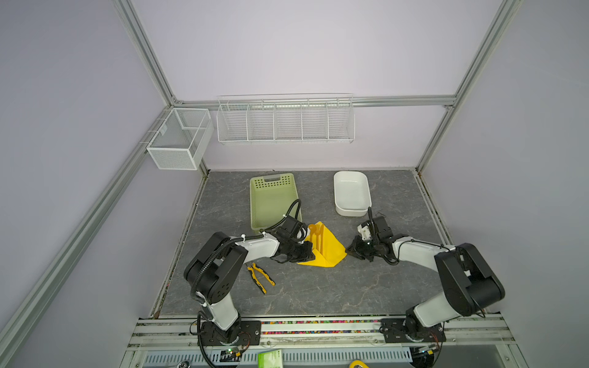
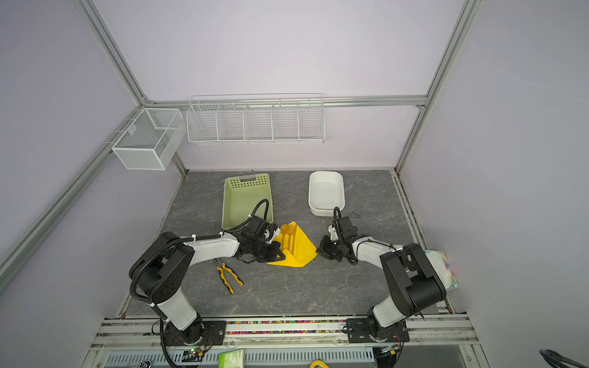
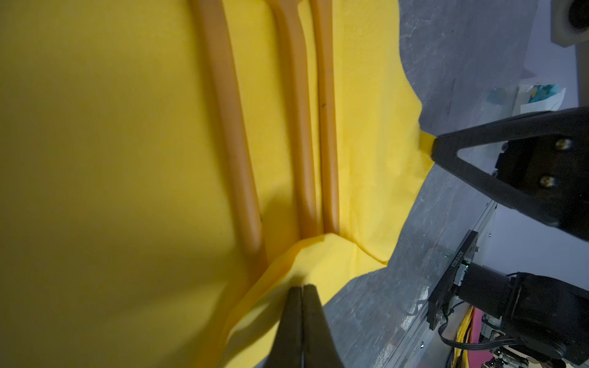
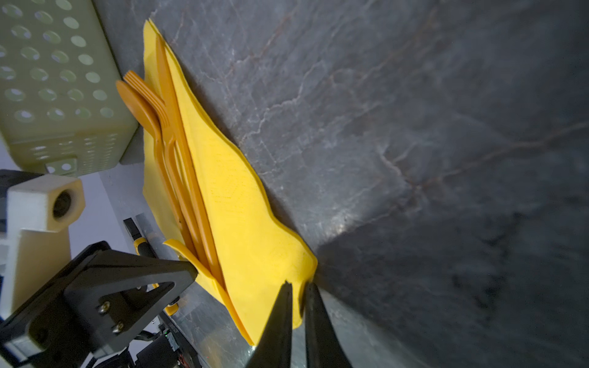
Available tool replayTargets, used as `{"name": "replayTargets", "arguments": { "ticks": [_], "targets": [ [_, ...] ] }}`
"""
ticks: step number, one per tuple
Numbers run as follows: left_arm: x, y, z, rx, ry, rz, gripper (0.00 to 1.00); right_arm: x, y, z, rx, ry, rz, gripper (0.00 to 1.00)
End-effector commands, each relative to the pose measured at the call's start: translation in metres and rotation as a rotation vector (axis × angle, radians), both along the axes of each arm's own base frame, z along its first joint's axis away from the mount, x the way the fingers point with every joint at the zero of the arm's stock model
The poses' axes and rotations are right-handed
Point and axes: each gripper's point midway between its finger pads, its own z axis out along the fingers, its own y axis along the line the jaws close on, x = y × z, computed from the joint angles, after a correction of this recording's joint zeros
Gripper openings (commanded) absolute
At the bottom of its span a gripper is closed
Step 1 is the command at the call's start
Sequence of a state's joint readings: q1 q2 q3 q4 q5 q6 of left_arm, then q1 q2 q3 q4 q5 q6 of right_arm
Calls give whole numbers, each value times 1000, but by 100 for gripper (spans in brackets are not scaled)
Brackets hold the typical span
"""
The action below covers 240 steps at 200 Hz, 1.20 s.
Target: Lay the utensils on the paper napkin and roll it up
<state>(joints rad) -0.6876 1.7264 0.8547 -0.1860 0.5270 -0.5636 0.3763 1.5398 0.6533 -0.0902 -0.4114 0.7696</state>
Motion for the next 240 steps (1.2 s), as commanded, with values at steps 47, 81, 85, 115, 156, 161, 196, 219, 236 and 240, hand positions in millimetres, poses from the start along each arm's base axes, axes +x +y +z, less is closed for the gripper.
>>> {"name": "replayTargets", "arguments": {
  "ticks": [47,81,85,115,156,161,196,219,236,240],
  "targets": [
    [10,1,0,13,-19,7,0,8,21,44,0,-92,41,7],
    [8,-2,-6,6,6,-2,0,11,40,63,15,-126,63,7],
    [8,-3,-6,3,8,-2,0,11,43,64,17,-128,68,7],
    [7,-5,-6,-7,16,-6,0,15,58,76,40,-147,84,7],
    [7,-8,-7,-15,21,-8,0,21,80,90,93,-169,110,7],
    [7,-7,-8,-13,23,-5,0,21,83,89,97,-167,115,7],
    [9,-7,-4,-14,9,-1,0,19,105,86,116,-156,156,7],
    [12,-3,5,-6,-22,18,0,17,117,80,118,-146,177,7],
    [16,3,14,-9,-45,44,0,15,122,74,116,-134,186,7],
    [17,5,15,-8,-48,51,0,15,123,74,117,-134,189,7]
  ]
}}
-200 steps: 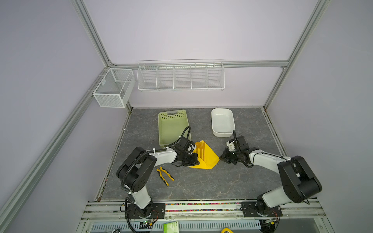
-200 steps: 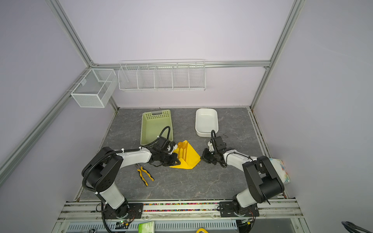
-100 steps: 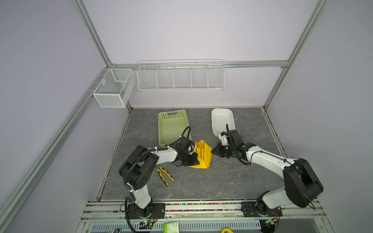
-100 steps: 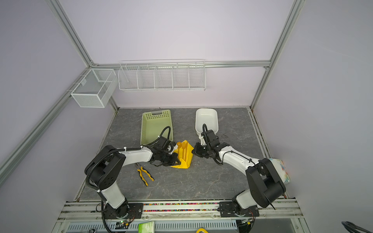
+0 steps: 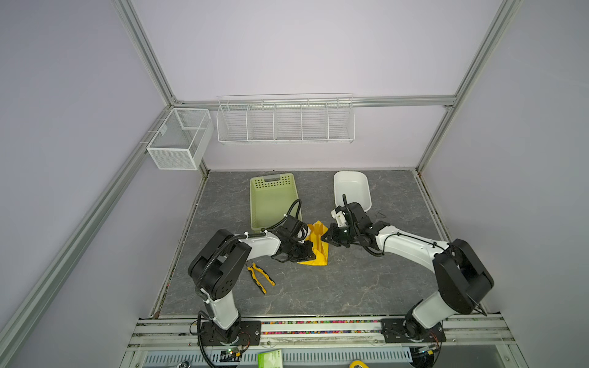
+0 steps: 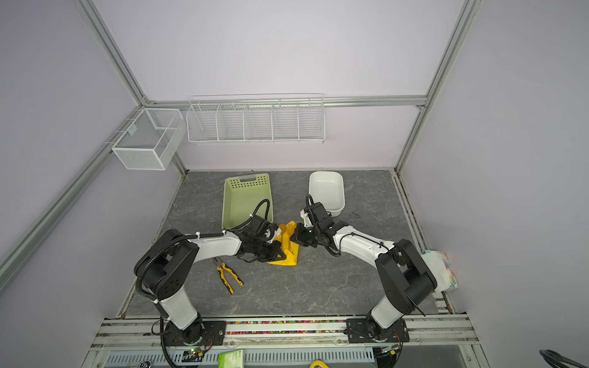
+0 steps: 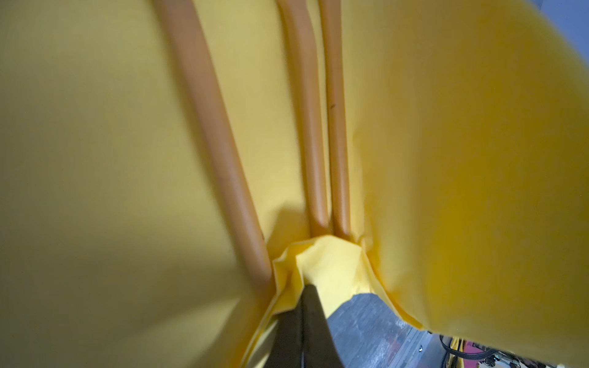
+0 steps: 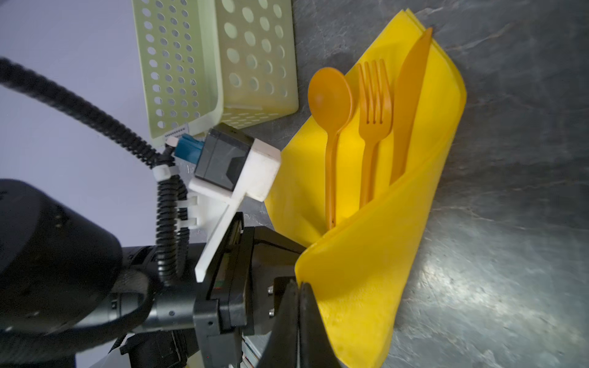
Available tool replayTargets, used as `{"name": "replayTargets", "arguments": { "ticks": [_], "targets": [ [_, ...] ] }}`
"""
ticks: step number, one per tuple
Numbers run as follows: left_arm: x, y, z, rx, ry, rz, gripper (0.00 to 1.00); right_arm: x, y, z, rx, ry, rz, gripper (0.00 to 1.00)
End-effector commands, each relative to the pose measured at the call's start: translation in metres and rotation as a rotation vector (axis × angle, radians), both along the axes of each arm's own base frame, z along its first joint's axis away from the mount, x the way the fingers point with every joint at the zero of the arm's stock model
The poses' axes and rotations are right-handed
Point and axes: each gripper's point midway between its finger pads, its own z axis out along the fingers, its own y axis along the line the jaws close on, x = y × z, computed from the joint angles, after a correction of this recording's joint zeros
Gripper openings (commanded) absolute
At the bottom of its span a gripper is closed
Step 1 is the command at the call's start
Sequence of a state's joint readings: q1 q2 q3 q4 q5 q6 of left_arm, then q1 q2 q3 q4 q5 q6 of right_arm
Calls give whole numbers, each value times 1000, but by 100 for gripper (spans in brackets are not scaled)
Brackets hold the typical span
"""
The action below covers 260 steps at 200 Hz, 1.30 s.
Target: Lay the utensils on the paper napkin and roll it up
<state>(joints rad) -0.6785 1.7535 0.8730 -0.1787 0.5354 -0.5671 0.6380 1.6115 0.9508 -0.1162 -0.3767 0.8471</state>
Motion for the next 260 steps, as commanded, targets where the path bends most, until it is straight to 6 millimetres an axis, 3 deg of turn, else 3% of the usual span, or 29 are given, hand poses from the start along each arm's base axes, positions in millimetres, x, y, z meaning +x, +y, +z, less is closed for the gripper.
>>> {"name": "replayTargets", "arguments": {
  "ticks": [1,57,109,154,260],
  "targets": [
    [12,7,18,-3,-57,46,0,1,12,1,24,8,7,7],
    [29,37,26,37,-92,122,0,2,13,-6,8,15,14,7],
    [49,27,22,47,-92,121,0,3,14,-7,9,16,15,7],
    [62,18,19,36,-88,130,17,0,13,-10,5,23,17,7],
    [67,4,7,5,-38,119,20,0,13,-10,9,24,16,7]
  ]
}}
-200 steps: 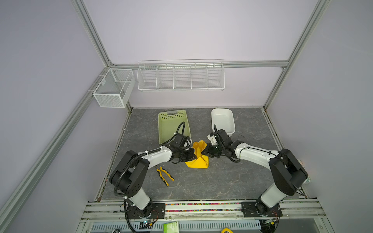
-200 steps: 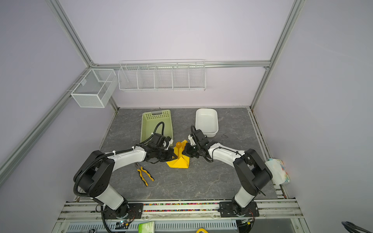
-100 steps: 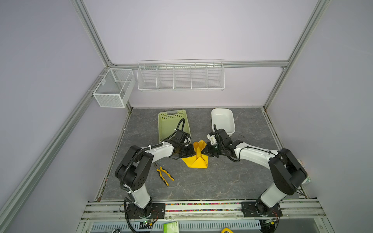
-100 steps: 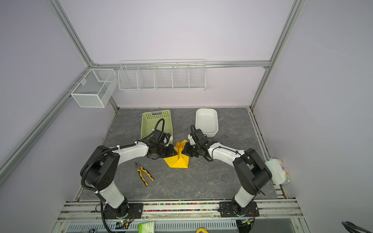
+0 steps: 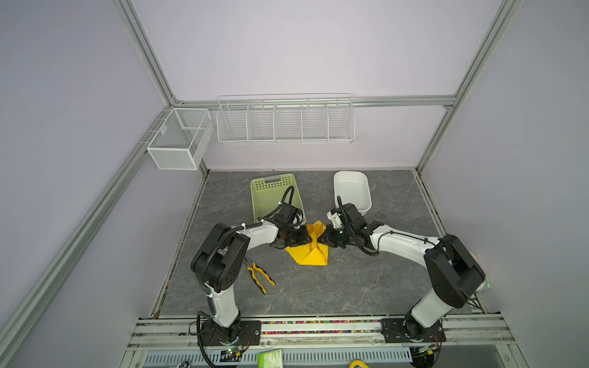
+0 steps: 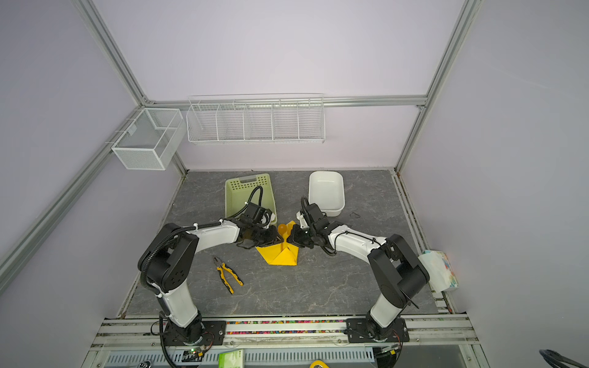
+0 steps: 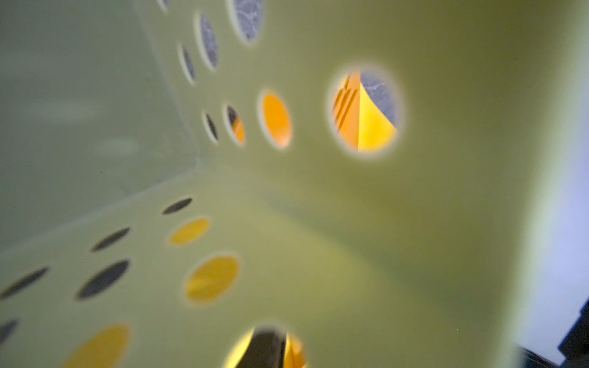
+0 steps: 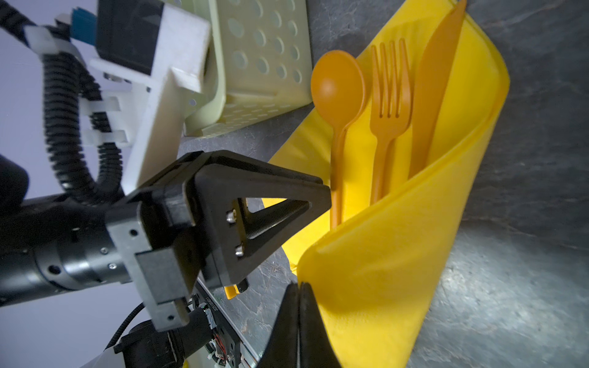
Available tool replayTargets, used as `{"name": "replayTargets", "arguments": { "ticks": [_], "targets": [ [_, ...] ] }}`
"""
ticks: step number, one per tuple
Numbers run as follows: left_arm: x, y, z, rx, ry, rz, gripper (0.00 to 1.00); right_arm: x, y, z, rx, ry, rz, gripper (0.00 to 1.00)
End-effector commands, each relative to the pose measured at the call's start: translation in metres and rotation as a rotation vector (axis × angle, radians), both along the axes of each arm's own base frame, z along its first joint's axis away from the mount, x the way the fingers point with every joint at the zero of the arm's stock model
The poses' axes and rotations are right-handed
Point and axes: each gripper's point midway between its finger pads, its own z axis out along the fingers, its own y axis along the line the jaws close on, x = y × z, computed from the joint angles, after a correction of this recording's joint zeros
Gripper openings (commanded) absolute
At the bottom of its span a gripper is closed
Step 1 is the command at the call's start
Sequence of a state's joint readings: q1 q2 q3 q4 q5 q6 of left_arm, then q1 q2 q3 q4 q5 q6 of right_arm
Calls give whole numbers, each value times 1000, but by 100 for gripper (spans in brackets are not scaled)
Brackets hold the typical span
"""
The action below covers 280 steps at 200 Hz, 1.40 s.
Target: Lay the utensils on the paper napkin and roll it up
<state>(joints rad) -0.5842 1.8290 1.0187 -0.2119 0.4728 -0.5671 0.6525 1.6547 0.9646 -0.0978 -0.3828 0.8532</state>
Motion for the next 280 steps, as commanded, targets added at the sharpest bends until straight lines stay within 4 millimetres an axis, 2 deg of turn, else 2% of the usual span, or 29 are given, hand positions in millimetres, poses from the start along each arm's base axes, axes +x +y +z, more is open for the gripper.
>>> {"name": "replayTargets", "arguments": {
  "ticks": [1,96,155,212,280],
  "targets": [
    [2,-5,-3,-18,23,-6,20,0,5,-1,12,8,1,7],
    [-3,-12,-6,-54,47,-35,20,1,6,-2,10,9,1,7],
    [-3,-3,-2,-15,14,-28,22,1,7,-2,12,10,3,7],
    [5,20,23,53,-67,-4,24,0,6,0,11,7,4,7],
    [26,72,27,83,-70,78,25,0,9,1,12,7,12,7]
  ]
}}
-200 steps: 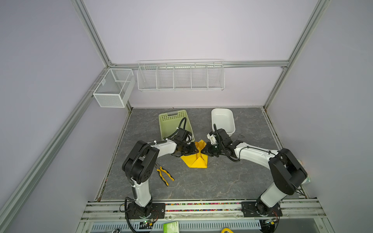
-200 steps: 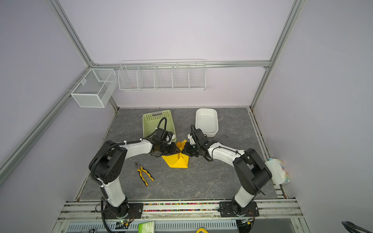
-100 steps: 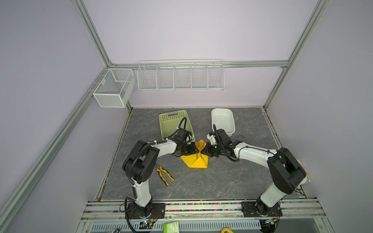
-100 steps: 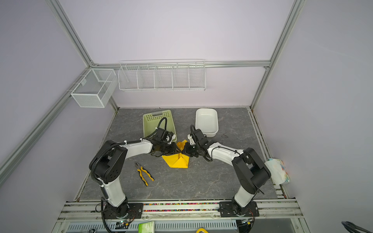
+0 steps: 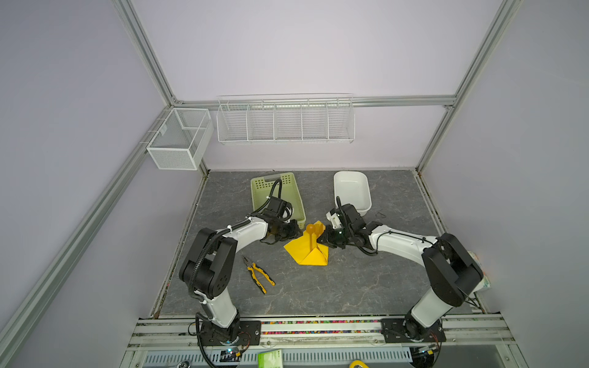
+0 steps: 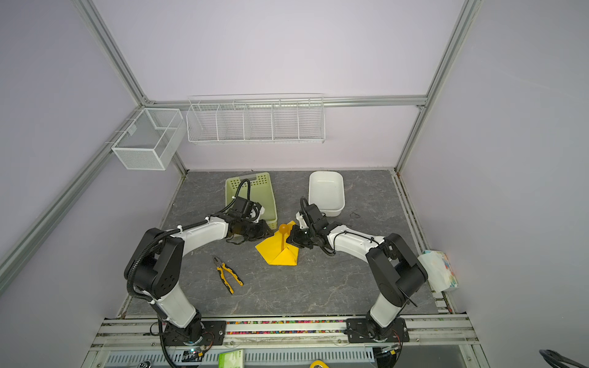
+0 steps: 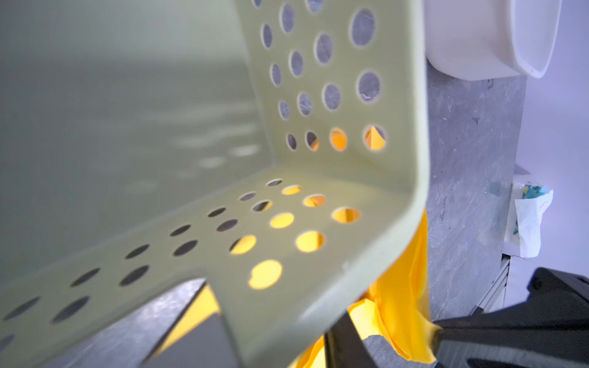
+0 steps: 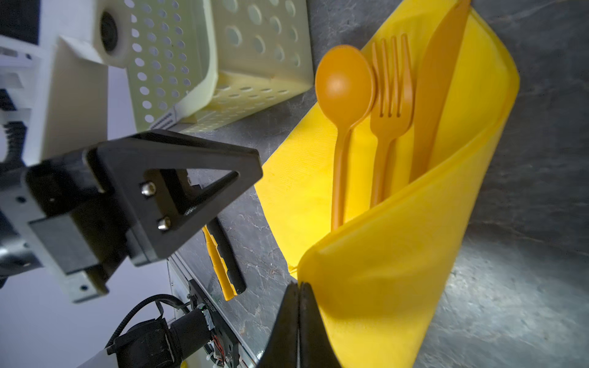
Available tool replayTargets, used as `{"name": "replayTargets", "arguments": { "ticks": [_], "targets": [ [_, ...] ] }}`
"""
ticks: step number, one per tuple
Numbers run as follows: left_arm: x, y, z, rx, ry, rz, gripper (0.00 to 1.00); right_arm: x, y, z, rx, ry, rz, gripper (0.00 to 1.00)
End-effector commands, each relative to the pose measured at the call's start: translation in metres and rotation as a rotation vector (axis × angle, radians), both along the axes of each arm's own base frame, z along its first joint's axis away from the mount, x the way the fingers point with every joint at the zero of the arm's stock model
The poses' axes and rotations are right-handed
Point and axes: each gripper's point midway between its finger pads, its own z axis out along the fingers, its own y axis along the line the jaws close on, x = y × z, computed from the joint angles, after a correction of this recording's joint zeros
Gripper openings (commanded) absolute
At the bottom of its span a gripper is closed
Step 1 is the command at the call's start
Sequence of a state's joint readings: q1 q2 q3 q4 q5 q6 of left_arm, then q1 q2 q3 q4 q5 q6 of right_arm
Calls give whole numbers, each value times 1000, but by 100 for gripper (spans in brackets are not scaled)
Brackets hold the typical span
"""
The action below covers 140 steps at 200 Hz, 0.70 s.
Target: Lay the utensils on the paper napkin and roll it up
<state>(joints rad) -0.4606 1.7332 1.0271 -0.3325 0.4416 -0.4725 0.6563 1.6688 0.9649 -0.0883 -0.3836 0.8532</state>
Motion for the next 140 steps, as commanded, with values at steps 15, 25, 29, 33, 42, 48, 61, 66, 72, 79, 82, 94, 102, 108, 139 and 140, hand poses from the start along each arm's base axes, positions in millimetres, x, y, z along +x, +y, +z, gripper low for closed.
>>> {"name": "replayTargets", "arguments": {
  "ticks": [15,25,29,33,42,48,61,66,72,79,82,94,102,108,139,140],
  "targets": [
    [8,38,3,46,-14,38,25,0,8,5,13,3,11,7],
    [11,48,4,52,-14,55,24,-1,8,5,11,4,14,7],
    [12,51,4,53,-15,62,24,-1,9,5,11,3,17,7],
    [14,55,4,54,-17,70,24,-1,9,5,8,4,18,7],
    [17,64,6,52,-19,87,25,-2,10,4,2,5,22,7],
    [20,70,8,50,-23,96,24,-2,11,4,-2,6,25,7],
    [23,82,14,43,-29,119,24,-3,14,4,-10,9,31,7],
    [25,85,17,39,-35,127,24,-3,15,4,-11,10,32,7],
    [25,89,20,37,-39,134,25,-3,17,3,-14,13,36,7],
    [25,91,24,34,-44,134,25,-4,20,3,-16,13,41,7],
    [25,92,25,34,-46,133,25,-4,21,3,-17,14,43,7],
    [24,91,31,29,-52,126,25,-4,26,2,-20,16,49,7],
    [22,89,34,12,-50,121,25,-4,29,0,-21,19,54,7],
    [21,87,36,-4,-47,118,25,-5,32,-2,-21,23,58,7],
    [11,78,39,-67,-30,101,25,-6,43,-8,-19,31,71,7],
    [11,78,39,-67,-29,101,25,-6,43,-8,-18,30,71,7]
  ]
}}
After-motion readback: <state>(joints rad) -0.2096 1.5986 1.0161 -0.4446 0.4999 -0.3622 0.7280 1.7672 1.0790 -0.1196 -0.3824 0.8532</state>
